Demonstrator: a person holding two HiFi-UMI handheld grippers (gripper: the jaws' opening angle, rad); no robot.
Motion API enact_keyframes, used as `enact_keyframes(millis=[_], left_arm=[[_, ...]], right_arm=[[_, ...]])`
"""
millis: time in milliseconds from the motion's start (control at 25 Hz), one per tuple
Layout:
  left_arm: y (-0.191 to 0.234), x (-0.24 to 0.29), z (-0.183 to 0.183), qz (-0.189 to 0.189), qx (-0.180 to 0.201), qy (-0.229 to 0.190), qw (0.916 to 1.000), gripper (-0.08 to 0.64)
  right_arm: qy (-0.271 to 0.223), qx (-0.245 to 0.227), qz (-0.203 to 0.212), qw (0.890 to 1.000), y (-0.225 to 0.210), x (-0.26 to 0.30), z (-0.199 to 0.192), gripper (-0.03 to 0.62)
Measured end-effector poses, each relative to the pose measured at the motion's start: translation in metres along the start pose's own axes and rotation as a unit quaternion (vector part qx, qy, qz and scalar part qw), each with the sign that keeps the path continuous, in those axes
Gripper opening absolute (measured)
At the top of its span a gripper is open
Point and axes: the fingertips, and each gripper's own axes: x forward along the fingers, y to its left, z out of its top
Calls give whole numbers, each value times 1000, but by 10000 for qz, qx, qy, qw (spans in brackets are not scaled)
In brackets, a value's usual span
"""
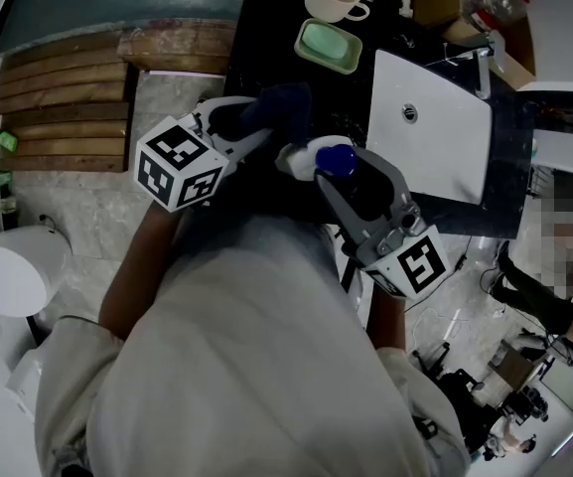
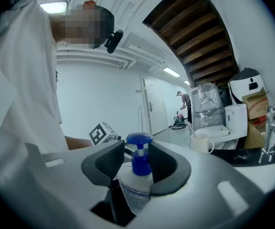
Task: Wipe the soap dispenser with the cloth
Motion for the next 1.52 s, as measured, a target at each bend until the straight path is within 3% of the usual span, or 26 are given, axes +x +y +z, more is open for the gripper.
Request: enact_keyframes(millis=[440, 600, 840, 1080, 1520], left_arm=[[-7, -21, 20, 173, 22, -462, 9988, 144], [-10, -34, 34, 347, 59, -875, 9955, 146], [-23, -56, 50, 555, 212, -1256, 9903, 146], [-44, -75, 54, 583, 328, -1556, 9856, 146], [-70, -106, 65, 740, 630, -1650, 9815, 146]], right_arm=[[94, -141, -171, 9997, 0, -8, -4, 128], [131, -160, -275, 9994, 0, -17, -4, 127], [-20, -161, -572, 9982, 2, -39, -1, 3], [-185, -270, -629, 9975, 18, -57, 4, 0], [-308, -273, -816, 9958, 41, -78, 13, -2]])
